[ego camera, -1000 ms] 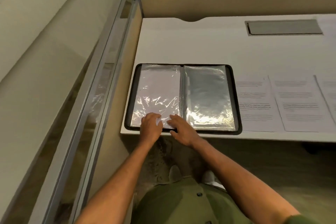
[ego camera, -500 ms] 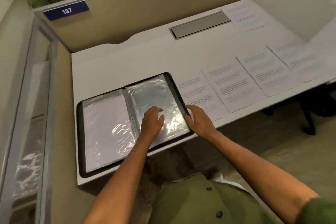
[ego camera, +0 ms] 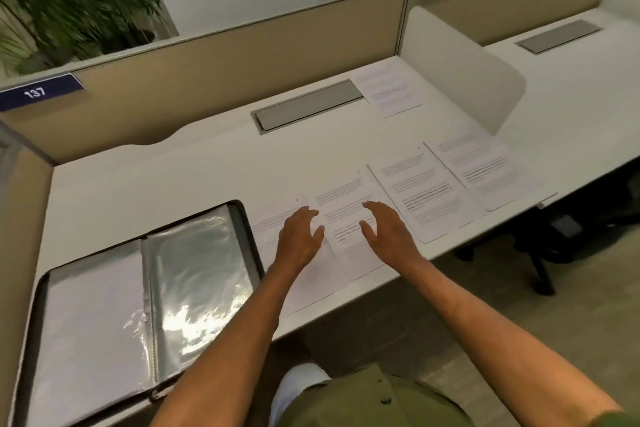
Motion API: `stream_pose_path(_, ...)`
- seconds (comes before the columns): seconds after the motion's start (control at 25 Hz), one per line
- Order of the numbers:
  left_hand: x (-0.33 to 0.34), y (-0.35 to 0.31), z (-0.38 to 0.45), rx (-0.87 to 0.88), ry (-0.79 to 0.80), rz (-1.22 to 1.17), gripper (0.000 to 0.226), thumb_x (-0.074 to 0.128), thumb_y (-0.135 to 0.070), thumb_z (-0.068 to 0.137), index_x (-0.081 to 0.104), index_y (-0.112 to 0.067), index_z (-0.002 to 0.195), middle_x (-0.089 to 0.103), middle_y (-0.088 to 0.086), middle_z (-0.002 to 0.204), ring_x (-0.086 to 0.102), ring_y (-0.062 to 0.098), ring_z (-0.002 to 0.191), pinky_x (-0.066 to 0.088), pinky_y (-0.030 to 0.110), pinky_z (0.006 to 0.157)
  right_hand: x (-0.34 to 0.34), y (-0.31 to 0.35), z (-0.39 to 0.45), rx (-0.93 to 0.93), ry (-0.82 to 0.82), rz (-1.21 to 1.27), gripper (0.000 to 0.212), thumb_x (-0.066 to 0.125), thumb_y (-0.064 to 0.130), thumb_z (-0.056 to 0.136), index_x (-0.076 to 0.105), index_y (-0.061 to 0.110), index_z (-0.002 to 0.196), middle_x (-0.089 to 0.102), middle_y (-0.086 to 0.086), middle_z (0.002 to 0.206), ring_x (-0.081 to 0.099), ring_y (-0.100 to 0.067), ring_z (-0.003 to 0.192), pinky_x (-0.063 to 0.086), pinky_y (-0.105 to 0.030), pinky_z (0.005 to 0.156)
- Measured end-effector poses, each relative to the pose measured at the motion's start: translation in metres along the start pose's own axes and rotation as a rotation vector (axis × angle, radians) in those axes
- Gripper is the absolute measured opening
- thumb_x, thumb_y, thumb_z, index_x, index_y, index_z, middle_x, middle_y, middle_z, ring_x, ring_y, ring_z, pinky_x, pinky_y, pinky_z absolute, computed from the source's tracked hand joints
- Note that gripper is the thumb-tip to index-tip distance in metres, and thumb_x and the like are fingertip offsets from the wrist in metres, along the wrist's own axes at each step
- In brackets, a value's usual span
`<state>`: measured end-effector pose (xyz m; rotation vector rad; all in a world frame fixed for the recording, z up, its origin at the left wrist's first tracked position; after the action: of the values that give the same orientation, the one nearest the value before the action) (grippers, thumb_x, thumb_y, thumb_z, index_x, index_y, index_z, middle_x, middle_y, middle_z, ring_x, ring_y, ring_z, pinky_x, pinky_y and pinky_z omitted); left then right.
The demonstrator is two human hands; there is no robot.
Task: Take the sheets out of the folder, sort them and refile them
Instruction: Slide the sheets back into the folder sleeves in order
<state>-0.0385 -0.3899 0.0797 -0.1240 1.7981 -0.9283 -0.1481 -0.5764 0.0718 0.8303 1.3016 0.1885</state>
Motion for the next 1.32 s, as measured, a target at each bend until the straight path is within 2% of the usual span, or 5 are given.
stream_pose_path(0.32, 0.023, -0.057, 0.106, 0.081, 0.011, 0.031, 0.046, 0.06, -0.033, 0.102, 0.053, -0.02, 0.146, 0.039, 0.002, 0.162, 0.034, 0.024, 0.149, 0.027, 0.038, 0.12, -0.068, -0.063, 0.098, -0.018, -0.121, 0.033, 0.045, 0.06, 0.027, 0.104, 0.053, 0.013, 0.147, 0.055, -0.008, 0.15, 0.045, -0.027, 0.144, 0.041, -0.044, 0.117)
stream_pose_path(0.56, 0.031, -0.091, 0.199, 0.108, 0.023, 0.03, 0.045, 0.06, -0.033, 0.102, 0.055, -0.021, 0.145, 0.04, 0.0, 0.161, 0.035, 0.023, 0.148, 0.029, 0.036, 0.118, -0.096, -0.096, 0.173, 0.01, -0.145, 0.028, 0.045, 0.06, 0.027, 0.105, 0.053, 0.015, 0.147, 0.055, -0.004, 0.15, 0.042, -0.024, 0.145, 0.037, -0.036, 0.115)
stream_pose_path(0.76, 0.04, -0.113, 0.255, 0.101, 0.004, 0.03, 0.044, 0.061, -0.031, 0.101, 0.056, -0.02, 0.144, 0.042, 0.001, 0.16, 0.037, 0.023, 0.147, 0.03, 0.036, 0.117, -0.111, -0.131, 0.234, 0.015, -0.136, 0.029, 0.044, 0.061, 0.028, 0.104, 0.054, 0.014, 0.145, 0.057, -0.003, 0.149, 0.046, -0.024, 0.143, 0.042, -0.039, 0.116)
stream_pose_path(0.96, 0.054, -0.132, 0.312, 0.028, -0.083, 0.002, 0.043, 0.065, -0.027, 0.1, 0.059, -0.018, 0.141, 0.046, 0.004, 0.157, 0.04, 0.026, 0.145, 0.031, 0.034, 0.117, -0.128, -0.17, 0.296, -0.013, -0.076, 0.039, 0.044, 0.061, 0.029, 0.104, 0.054, 0.016, 0.146, 0.056, -0.001, 0.15, 0.045, -0.022, 0.143, 0.041, -0.036, 0.115)
stream_pose_path(1.32, 0.13, -0.16, 0.415, -0.183, -0.077, -0.107, 0.046, 0.062, -0.03, 0.102, 0.054, -0.017, 0.145, 0.042, 0.004, 0.16, 0.034, 0.022, 0.149, 0.026, 0.031, 0.12, -0.147, -0.262, 0.409, -0.03, -0.001, 0.063, 0.046, 0.06, 0.029, 0.105, 0.052, 0.015, 0.148, 0.053, -0.003, 0.153, 0.044, -0.022, 0.143, 0.032, -0.027, 0.116)
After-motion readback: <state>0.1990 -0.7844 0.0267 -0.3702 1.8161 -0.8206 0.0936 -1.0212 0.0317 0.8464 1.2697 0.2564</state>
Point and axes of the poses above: each hand's wrist, its own z-axis towards the middle knuckle, its own x-axis out of the palm, y = z × x, the point moved 9 cm from there along z, towards the middle knuckle
